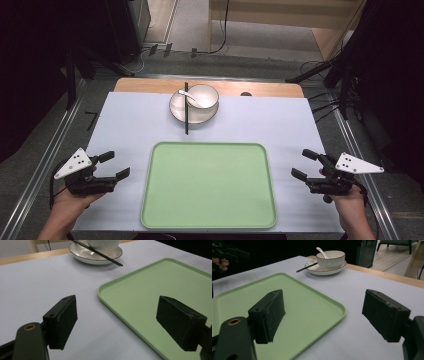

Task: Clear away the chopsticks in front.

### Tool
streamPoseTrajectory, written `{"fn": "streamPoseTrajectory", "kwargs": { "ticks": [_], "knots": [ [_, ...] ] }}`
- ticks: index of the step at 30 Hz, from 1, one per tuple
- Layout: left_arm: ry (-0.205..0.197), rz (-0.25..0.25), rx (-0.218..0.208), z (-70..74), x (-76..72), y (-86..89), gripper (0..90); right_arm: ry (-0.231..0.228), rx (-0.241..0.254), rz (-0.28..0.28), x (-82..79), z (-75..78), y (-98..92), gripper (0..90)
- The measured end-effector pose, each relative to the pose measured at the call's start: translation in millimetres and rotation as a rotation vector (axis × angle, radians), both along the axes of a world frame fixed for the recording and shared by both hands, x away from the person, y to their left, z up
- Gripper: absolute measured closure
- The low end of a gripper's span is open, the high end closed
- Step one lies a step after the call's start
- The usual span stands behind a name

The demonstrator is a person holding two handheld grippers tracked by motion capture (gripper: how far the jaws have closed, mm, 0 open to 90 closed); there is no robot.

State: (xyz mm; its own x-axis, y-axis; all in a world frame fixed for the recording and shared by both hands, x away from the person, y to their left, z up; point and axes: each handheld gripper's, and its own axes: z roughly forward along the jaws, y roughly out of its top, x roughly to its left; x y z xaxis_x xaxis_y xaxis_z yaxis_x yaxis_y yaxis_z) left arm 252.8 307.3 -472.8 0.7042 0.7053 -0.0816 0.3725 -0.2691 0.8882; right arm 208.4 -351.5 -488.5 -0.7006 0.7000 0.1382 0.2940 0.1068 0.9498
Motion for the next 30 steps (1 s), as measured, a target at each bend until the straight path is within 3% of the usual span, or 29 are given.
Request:
{"fn": "streamPoseTrajectory", "kwargs": {
  "ticks": [9,15,30],
  "knots": [
    [-0.01,0.009,0.008,-0.5,0.7,2.2,17.5,0.008,0.012,0.006,0.1,0.1,0.9,18.5],
    [-0.019,0.031,-0.021,0.5,0.4,3.6,17.5,0.007,0.009,0.009,-0.3,0.6,1.4,18.5],
    [-0.013,0.014,-0.003,1.4,0.5,1.0,17.8,0.006,0.003,0.018,-0.3,0.7,2.3,18.5]
  ]
}}
